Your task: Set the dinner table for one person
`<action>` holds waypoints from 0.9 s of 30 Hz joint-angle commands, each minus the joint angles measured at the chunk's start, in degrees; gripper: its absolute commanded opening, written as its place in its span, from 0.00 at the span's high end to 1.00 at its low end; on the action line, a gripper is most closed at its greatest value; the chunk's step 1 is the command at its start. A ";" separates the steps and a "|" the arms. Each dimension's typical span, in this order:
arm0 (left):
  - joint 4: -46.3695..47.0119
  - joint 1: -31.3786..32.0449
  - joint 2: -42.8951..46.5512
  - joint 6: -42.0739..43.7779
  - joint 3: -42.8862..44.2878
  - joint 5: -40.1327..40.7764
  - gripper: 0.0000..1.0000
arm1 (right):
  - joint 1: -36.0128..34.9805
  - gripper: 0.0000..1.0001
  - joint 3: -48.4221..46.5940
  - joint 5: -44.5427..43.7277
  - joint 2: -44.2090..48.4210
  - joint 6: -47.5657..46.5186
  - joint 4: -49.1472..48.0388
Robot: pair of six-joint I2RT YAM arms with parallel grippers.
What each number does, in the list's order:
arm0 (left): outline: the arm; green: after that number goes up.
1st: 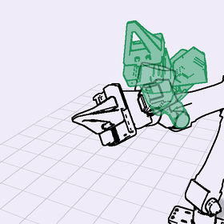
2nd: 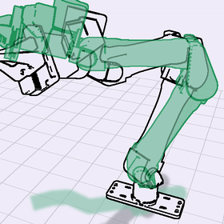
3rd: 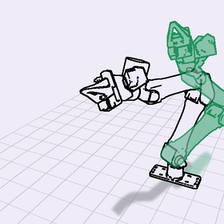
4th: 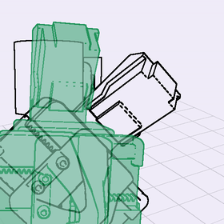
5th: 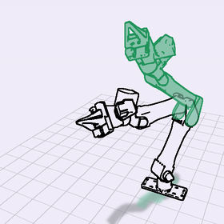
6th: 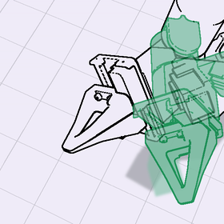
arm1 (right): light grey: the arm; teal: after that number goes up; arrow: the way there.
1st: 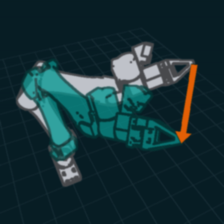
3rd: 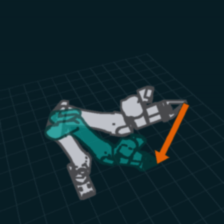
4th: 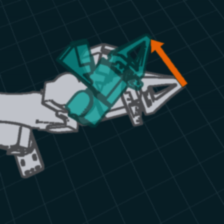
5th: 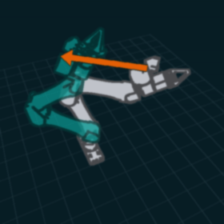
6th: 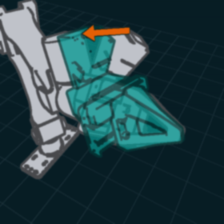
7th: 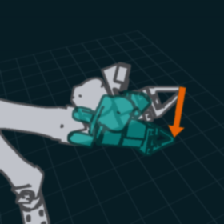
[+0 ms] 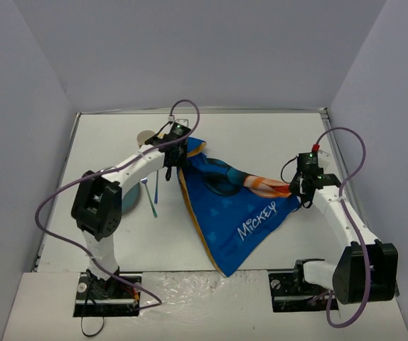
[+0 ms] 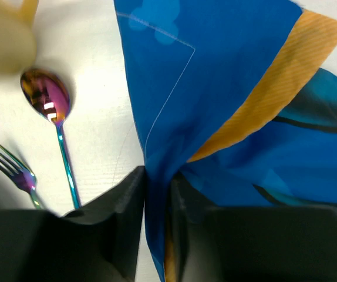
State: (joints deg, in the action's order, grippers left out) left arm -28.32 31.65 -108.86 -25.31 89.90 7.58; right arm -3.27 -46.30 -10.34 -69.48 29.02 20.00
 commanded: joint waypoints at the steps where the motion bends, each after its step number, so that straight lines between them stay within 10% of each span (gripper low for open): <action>1: 8.85 -1.76 11.59 -10.22 -11.19 -1.45 0.75 | 2.18 1.00 0.22 -3.49 2.10 2.68 0.04; 13: 3.55 -1.51 22.98 -7.65 -20.07 2.03 0.50 | 4.66 1.00 3.04 -0.31 1.44 5.00 -3.97; 15: 5.37 -1.50 21.91 -2.14 -16.03 -1.38 0.34 | 4.67 1.00 4.11 0.58 1.18 5.00 -4.97; 27: 7.66 -1.15 -4.14 6.50 12.67 -7.45 0.28 | 10.48 1.00 4.04 1.11 -1.17 8.38 -7.85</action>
State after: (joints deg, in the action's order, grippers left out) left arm -21.57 29.95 -107.58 -21.68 97.14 3.13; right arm 2.94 -41.12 -8.91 -70.14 34.40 15.19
